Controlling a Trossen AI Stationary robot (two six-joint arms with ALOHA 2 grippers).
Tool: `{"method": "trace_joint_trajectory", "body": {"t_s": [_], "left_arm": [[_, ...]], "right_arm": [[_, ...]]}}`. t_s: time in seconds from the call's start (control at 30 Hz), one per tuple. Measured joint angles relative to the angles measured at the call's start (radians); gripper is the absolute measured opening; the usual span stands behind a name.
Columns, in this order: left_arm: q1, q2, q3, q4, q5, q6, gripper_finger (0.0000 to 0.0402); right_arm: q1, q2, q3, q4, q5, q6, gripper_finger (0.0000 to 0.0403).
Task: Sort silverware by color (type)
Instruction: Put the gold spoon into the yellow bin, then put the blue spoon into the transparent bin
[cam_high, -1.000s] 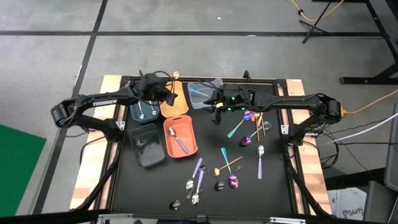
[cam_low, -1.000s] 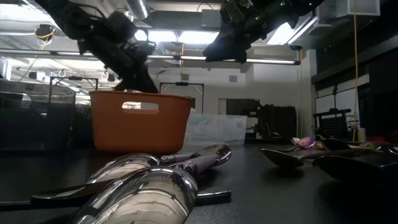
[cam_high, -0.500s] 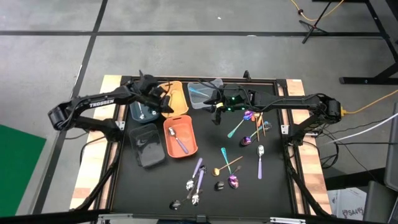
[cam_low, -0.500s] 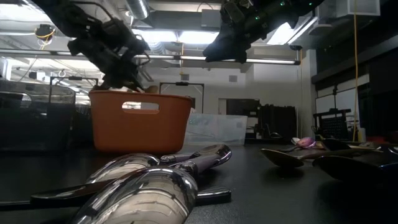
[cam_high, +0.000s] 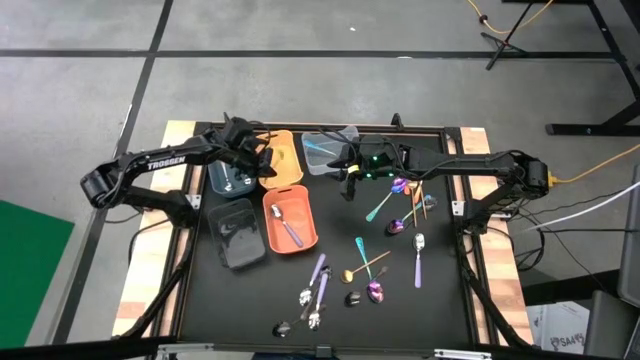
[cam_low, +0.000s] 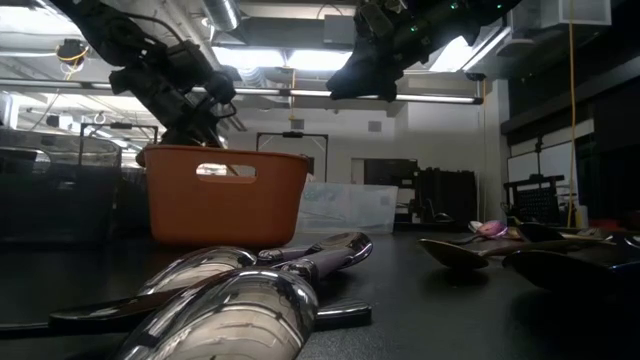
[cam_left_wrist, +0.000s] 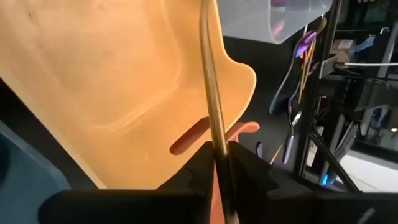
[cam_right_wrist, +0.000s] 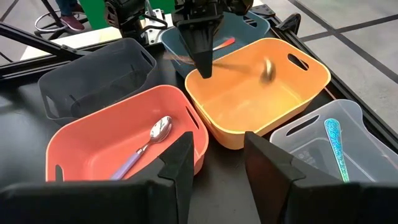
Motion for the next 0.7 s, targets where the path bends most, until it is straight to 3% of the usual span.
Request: {"method": "trace_joint_trajectory", "body": {"t_s": [0.33,0.7], "left_arm": [[0.002,0.000,0.000,0.000,-0.026,0.011,0.0066],[0.001,0.000,0.000,0.014,-0.039,0.177,0.0060]], "right_arm": [[0.000,0.000,0.000,-0.005,0.000,0.000,0.0128],[-0.001,0.000,0.000,-0.123,-0.001,0.000,0.0128]]}}
